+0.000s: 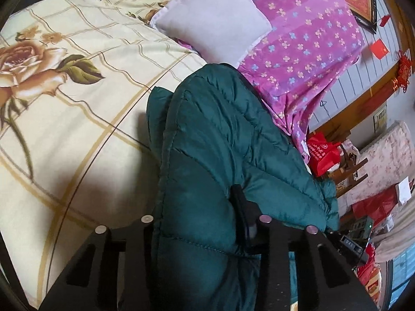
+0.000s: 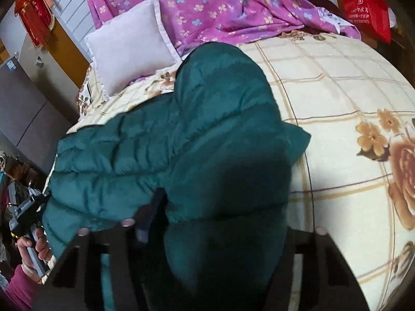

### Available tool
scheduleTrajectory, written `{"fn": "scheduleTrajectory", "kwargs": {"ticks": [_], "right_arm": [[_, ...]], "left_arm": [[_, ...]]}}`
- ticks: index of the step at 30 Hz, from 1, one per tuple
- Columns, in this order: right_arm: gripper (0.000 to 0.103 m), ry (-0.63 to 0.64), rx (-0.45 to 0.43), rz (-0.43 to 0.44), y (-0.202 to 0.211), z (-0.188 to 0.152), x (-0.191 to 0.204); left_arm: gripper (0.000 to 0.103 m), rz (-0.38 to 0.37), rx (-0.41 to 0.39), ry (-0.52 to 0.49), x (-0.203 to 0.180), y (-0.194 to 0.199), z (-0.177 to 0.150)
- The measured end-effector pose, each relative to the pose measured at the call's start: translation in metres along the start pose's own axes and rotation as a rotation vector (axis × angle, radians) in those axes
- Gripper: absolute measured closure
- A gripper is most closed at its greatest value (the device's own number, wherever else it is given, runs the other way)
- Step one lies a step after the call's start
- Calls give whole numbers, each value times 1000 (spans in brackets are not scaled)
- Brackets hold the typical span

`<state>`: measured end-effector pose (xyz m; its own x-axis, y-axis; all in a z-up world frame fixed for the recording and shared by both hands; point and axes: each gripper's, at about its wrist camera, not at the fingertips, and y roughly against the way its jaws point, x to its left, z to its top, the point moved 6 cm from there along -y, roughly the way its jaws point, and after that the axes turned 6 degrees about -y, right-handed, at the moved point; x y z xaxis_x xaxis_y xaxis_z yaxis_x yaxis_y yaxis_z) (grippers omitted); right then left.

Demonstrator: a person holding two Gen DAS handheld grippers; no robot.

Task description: Fold large clothes

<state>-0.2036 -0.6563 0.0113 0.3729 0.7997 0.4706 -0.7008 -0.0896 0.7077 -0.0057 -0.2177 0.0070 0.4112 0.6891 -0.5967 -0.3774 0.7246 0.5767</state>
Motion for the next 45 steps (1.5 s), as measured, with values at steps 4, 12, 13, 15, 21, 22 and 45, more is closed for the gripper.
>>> {"fn": "scheduleTrajectory", "kwargs": {"ticks": [4,12,13,15,21,22,45], "right_arm": [[60,2,-4,35,24,-9,10],[61,-20,50,80,73,-64,14],[61,-26,59,86,79,-73,14],[61,-31,72,93,90,-89,14],[52,-16,109,46,109,-129,16],[46,-8,107,14,107,-133,14],[15,102,-152,-133,191,-174,84]], "left_arm": [[80,-4,9,-13,-6,23,-11],[81,-2,55,-43,-12,83,-59],[81,-2,66,-42,-12,90,-66],[81,0,86,-46,-11,104,-80],[77,53,127,-58,-6,136,-116],[74,68,126,-64,-5,137,-119],[63,482,-136,-374,-88,211,-141]]}}
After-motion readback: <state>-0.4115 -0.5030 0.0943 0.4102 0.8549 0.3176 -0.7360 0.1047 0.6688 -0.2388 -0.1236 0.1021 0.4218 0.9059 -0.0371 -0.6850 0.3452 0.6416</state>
